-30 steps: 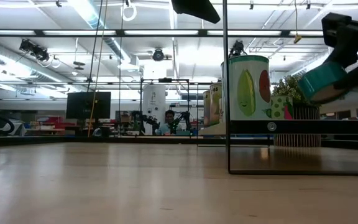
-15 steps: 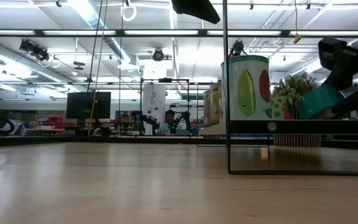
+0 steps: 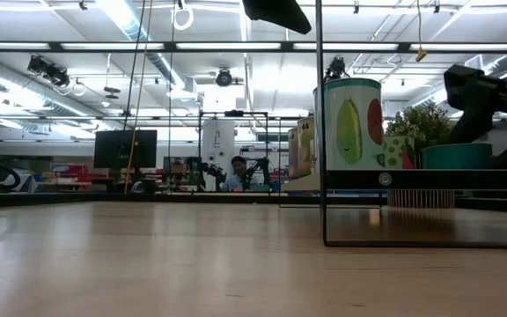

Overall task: Pick and place cans onto a shelf
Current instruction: Put the canned tuna can on the shelf

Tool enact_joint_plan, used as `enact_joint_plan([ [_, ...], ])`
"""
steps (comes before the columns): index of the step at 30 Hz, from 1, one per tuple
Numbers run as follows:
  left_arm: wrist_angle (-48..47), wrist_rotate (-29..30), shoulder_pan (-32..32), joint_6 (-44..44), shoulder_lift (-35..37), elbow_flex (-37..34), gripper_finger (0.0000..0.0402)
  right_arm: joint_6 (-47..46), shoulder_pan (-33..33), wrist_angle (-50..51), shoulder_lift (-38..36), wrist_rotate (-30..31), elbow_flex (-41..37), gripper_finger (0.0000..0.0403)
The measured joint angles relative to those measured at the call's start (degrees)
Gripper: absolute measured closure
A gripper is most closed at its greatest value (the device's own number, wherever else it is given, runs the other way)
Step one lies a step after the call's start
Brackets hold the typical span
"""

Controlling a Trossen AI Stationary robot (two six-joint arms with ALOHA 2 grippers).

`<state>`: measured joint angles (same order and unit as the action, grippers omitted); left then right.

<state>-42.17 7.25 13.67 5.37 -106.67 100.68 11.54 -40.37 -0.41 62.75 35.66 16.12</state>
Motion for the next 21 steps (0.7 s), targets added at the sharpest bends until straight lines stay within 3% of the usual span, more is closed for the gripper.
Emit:
enact_joint_plan([
  [14, -0.17, 0.00, 0.00, 0.02, -0.02, 0.00, 0.0008, 2.76, 0.27, 1.65, 0.01, 0.27, 3.72, 0.0180],
  [21, -0.79, 0.00, 0.00, 0.30, -0.02, 0.00, 0.0008, 0.13, 0.27, 12.61, 0.01, 0.65, 9.87, 0.0181],
])
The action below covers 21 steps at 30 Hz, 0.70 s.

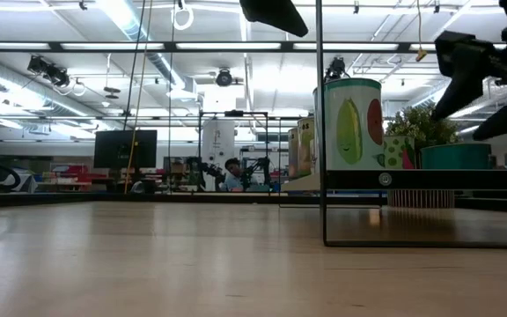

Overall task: Pick and place cans onto a shelf
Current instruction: Put the canned tuna can on the shelf

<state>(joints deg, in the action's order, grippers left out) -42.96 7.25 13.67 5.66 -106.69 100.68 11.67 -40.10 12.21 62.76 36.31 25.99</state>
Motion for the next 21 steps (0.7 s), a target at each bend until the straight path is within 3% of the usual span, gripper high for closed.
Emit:
enact_joint_plan([
  [11, -1.72, 0.02, 0.07, 1.23, 0.00, -0.02, 0.0008, -12.77, -1.57, 22.88, -0.90, 0.01, 9.29, 0.0181],
  [21, -1.70, 0.00, 0.07, 1.23, 0.00, -0.02, 0.0008, -24.16, -1.71, 28.96, -0.94, -0.11, 9.73, 0.0181],
])
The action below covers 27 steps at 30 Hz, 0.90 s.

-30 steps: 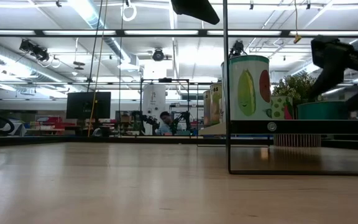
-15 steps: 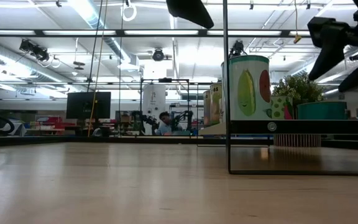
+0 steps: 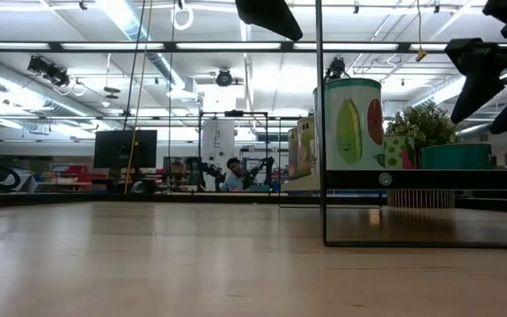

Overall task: Pick and place cans onto a shelf
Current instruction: Put the canned tuna can on the shelf

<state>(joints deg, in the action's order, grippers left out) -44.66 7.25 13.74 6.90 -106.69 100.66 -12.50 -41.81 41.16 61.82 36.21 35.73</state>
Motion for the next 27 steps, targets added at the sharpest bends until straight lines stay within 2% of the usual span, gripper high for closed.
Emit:
enact_joint_plan([
  [12, 0.02, 0.00, 0.00, -0.07, 0.00, 0.00, 0.0008, -8.00, 1.13, 3.37, 0.00, -3.47, 0.00, 0.0182],
  [27, 0.02, 0.00, 0.00, -0.18, 0.00, 0.00, 0.0008, -11.13, 10.07, 4.00, 0.02, -13.53, 0.00, 0.0182],
])
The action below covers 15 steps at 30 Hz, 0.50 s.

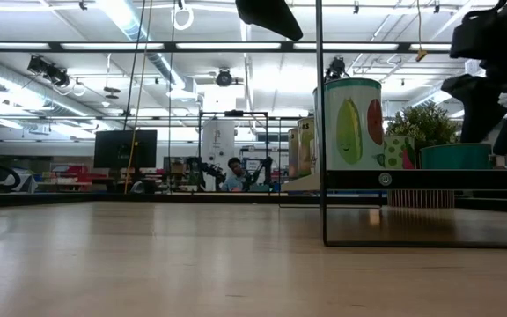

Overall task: Pick and place cans onto a shelf
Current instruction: Put the canned tuna can on the shelf

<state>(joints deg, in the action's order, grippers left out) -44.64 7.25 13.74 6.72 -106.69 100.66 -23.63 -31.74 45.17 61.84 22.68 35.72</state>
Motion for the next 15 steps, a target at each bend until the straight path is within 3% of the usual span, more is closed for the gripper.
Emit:
enact_joint_plan([
  [12, 0.00, 0.00, -0.07, -0.02, 0.00, 0.00, 0.0008, -1.96, 7.77, -2.85, 0.00, 1.28, -0.02, 0.0182],
  [15, -0.06, 0.00, -0.07, -0.02, 0.00, 0.00, 0.0008, -2.37, 9.28, -2.96, 0.00, -0.74, -0.02, 0.0182],
])
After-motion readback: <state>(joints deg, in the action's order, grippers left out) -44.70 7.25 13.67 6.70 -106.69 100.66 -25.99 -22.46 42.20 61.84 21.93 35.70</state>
